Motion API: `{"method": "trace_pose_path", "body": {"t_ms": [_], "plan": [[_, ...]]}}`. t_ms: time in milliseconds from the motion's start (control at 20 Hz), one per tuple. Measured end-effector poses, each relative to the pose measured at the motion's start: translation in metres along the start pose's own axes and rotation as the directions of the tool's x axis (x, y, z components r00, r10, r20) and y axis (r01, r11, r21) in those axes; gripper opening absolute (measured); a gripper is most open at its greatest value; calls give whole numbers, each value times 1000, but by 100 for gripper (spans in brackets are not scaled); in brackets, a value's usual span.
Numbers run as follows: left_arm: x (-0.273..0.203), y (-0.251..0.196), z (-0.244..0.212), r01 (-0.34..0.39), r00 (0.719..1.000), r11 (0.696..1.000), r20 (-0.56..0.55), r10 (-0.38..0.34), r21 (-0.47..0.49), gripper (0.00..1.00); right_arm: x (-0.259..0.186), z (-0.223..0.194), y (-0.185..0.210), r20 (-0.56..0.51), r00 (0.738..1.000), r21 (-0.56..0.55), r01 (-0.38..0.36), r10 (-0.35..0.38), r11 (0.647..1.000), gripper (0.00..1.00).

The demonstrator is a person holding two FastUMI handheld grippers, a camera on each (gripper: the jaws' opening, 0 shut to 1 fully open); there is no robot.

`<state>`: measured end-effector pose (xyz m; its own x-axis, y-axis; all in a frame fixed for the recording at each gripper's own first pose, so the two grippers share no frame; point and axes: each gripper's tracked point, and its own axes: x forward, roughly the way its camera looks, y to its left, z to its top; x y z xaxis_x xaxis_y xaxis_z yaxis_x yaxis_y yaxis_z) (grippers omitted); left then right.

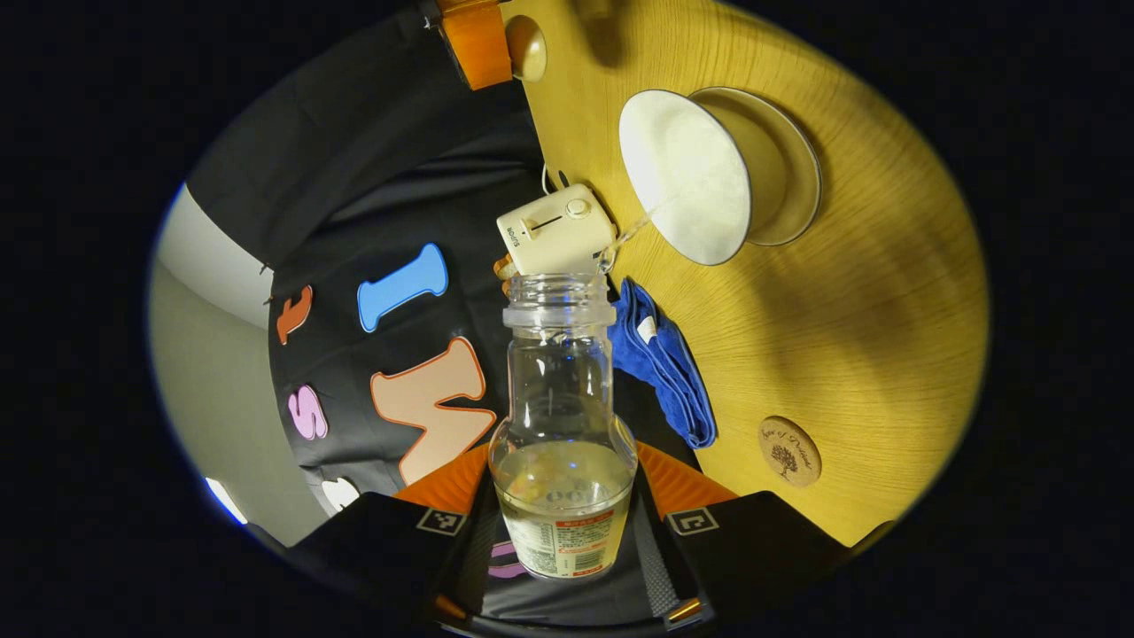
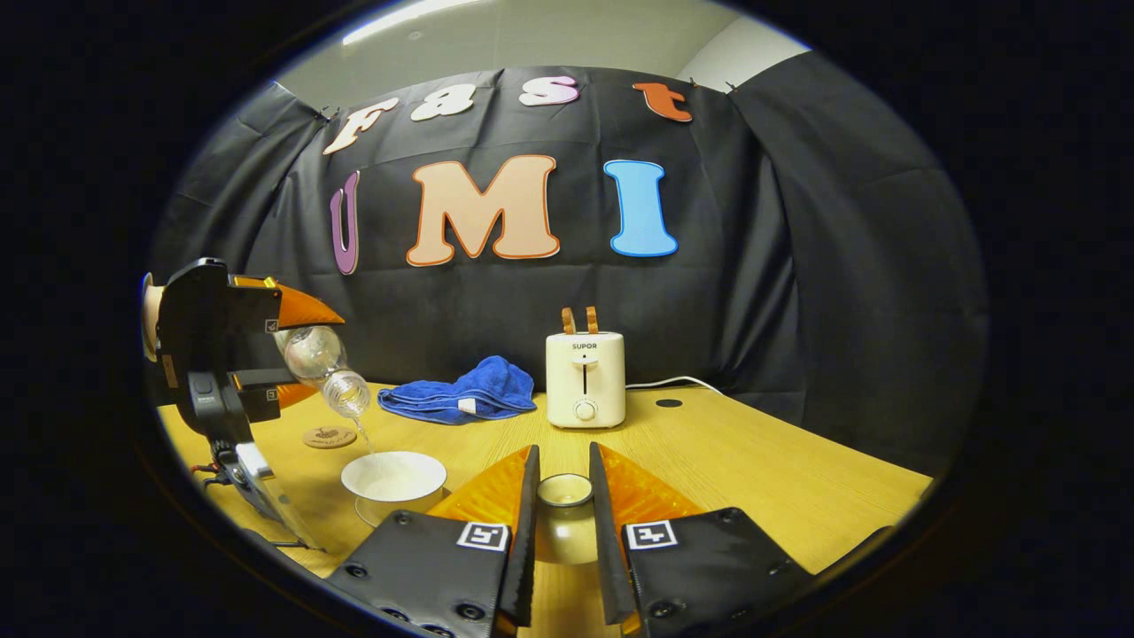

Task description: Open the teacup lid with one hand, grasp the water bottle and pour water into the teacup with the other hand; after pouring, place the water bottle on the coaster and then close the teacup lid.

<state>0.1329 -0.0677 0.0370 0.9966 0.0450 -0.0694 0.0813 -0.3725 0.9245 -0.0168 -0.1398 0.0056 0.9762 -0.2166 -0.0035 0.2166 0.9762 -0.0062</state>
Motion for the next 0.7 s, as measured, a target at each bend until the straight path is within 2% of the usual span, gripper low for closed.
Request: {"method": "trace_pose_path", "body": {"t_ms": [200,350,400,500,600,700], "plan": [[3,-20,-3,56,998,992,-8,-58,-115,66,0,0,0,1,1000,0,2,-2,1000,34],[1,-36,-3,85,996,958,4,-87,-272,66,1,1,-1,3,1000,0,6,-6,1000,34],[1,-43,-2,100,995,934,10,-103,-344,66,0,0,-1,2,1000,0,6,-6,1000,34],[4,-54,0,124,991,864,21,-130,-487,66,0,0,-1,3,1000,-1,6,-6,1000,34],[6,-60,5,134,990,780,40,-139,-611,66,0,0,-1,2,1000,0,6,-6,1000,34],[6,-65,7,136,988,681,50,-145,-719,66,0,0,-1,3,1000,-1,6,-6,1000,34]]}}
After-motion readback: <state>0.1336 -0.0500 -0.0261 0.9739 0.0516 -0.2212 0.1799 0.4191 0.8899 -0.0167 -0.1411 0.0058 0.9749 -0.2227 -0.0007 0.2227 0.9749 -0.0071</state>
